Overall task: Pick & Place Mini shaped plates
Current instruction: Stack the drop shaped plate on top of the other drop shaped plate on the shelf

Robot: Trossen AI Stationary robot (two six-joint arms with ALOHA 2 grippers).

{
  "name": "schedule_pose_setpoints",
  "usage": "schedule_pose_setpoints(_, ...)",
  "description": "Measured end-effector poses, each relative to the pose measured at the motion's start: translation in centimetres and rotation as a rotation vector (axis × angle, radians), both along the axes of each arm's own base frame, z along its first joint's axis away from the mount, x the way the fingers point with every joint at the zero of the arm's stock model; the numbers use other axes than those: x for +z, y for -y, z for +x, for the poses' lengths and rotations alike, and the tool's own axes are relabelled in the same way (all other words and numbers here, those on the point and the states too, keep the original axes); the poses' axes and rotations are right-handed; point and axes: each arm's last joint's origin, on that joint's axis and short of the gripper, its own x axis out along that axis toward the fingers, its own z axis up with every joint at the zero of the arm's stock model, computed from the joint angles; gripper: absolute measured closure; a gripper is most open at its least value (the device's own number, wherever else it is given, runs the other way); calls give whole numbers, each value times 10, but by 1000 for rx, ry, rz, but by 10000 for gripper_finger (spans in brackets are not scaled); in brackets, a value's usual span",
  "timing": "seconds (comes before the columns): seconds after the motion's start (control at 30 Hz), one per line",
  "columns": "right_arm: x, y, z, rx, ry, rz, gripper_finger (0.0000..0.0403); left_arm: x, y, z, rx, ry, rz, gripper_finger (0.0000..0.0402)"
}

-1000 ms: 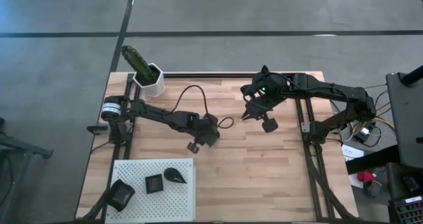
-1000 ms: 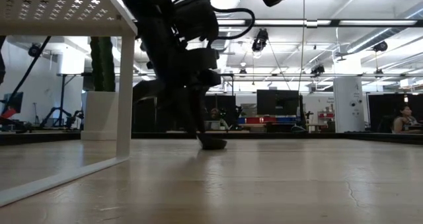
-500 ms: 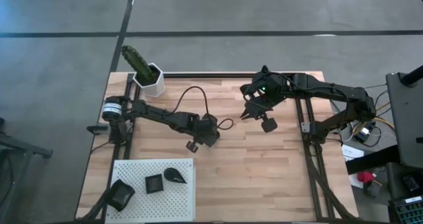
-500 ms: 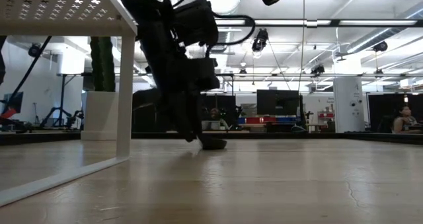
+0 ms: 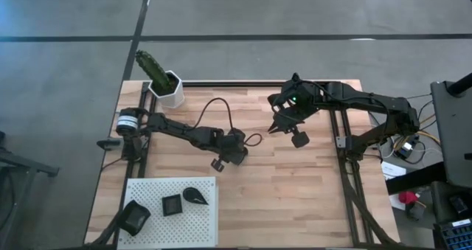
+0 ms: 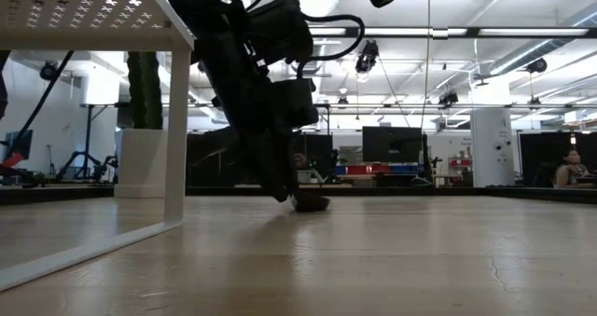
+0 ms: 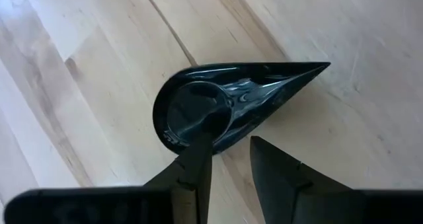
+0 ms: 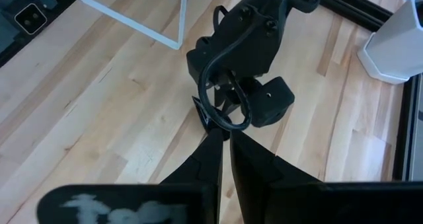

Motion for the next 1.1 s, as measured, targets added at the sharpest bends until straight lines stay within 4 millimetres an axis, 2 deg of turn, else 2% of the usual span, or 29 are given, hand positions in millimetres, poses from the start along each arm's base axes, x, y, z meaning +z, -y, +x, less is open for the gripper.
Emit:
schedule_pose_setpoints(0.4,0,0,0,2,7,-3,376,1,2,3,-14,32,-20,303)
schedule_pose_setpoints(0.7,1,0,1,1,19,-4,376,-9,2,6,-9,23,-14,306)
schedule_pose_setpoints(0.8,1,0,1,2,21,-5,376,-8,2,7,-8,31,-14,327)
schedule_pose_setpoints(0.97,2,0,2,2,25,-6,376,-7,2,7,5,37,-22,392)
schedule_pose_setpoints(1.1,2,0,2,1,26,-5,376,-7,3,7,13,41,-26,400)
